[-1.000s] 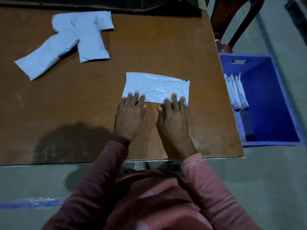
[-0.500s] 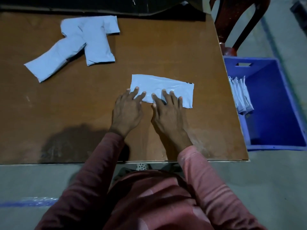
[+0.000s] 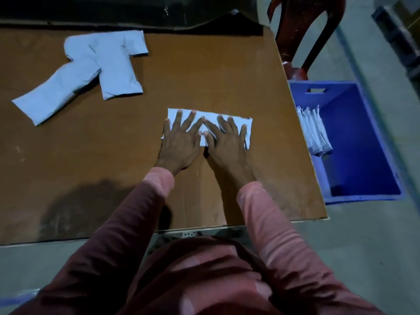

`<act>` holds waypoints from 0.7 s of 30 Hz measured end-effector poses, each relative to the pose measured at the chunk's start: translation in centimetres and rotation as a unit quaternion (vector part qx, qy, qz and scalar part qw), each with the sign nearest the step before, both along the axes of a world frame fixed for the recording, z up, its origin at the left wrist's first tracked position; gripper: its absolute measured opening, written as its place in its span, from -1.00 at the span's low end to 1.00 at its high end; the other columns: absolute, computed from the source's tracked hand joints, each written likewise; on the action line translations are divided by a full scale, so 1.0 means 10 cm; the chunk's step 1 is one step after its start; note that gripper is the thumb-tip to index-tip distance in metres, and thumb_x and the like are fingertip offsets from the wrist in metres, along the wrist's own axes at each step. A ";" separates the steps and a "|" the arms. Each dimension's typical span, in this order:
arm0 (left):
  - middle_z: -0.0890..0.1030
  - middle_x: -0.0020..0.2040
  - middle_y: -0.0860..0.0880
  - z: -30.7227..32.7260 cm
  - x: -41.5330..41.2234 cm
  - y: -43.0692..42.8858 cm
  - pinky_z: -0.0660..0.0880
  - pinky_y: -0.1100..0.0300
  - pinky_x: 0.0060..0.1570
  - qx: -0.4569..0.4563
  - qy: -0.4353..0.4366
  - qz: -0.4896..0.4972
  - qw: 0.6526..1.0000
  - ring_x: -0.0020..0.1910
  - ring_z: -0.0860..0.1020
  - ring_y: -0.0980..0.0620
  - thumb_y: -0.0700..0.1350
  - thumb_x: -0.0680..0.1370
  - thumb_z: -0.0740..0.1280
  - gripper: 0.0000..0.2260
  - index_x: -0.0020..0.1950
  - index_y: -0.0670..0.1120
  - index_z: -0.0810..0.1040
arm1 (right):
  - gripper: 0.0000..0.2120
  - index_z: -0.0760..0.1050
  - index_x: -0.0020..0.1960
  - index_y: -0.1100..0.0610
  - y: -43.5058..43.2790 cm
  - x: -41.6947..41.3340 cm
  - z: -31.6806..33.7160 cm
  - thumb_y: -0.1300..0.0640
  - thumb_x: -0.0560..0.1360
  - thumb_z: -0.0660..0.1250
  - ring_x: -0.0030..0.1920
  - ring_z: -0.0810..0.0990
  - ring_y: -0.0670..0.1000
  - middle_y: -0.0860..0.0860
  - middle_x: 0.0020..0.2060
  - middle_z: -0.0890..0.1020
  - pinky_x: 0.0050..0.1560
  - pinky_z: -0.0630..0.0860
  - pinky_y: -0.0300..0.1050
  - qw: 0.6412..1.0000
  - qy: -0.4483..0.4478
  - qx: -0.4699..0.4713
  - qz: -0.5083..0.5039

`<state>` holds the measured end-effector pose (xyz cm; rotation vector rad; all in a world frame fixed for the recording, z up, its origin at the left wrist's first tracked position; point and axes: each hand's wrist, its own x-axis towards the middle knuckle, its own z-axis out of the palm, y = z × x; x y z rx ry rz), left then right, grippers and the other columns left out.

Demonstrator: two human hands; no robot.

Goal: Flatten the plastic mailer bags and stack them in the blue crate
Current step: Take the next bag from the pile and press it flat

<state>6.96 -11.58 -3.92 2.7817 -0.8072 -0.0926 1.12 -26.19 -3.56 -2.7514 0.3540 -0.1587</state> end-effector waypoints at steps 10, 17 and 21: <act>0.00 0.71 -0.02 -0.02 0.04 0.09 -0.08 -0.29 0.60 -0.026 0.002 -0.003 1.000 0.69 -0.08 -0.17 0.11 0.75 -0.04 -0.51 0.70 0.10 0.06 | -0.44 0.23 0.62 0.04 -0.23 -0.13 0.13 -0.16 0.68 0.09 0.62 0.09 0.21 0.14 0.61 0.21 0.61 -0.04 0.18 0.998 0.021 -0.052 -0.035; 0.00 0.71 -0.03 -0.14 0.01 0.10 -0.05 -0.32 0.60 -0.018 -0.004 -0.001 1.000 0.68 -0.09 -0.19 0.13 0.73 -0.10 -0.48 0.70 0.11 0.03 | -0.34 0.04 0.67 0.03 -0.29 -0.24 -0.01 -0.28 0.69 -0.04 0.66 -0.13 0.10 0.05 0.67 -0.02 0.65 -0.08 0.10 0.999 0.020 0.006 -0.035; 0.01 0.71 -0.05 -0.06 -0.01 0.13 -0.07 -0.29 0.61 -0.030 -0.007 0.000 1.000 0.68 -0.09 -0.19 0.15 0.72 -0.12 -0.47 0.70 0.12 0.02 | -0.36 0.03 0.67 0.04 -0.32 -0.25 0.12 -0.26 0.70 -0.07 0.66 -0.12 0.12 0.07 0.67 -0.02 0.63 -0.15 0.14 0.998 0.053 -0.036 -0.024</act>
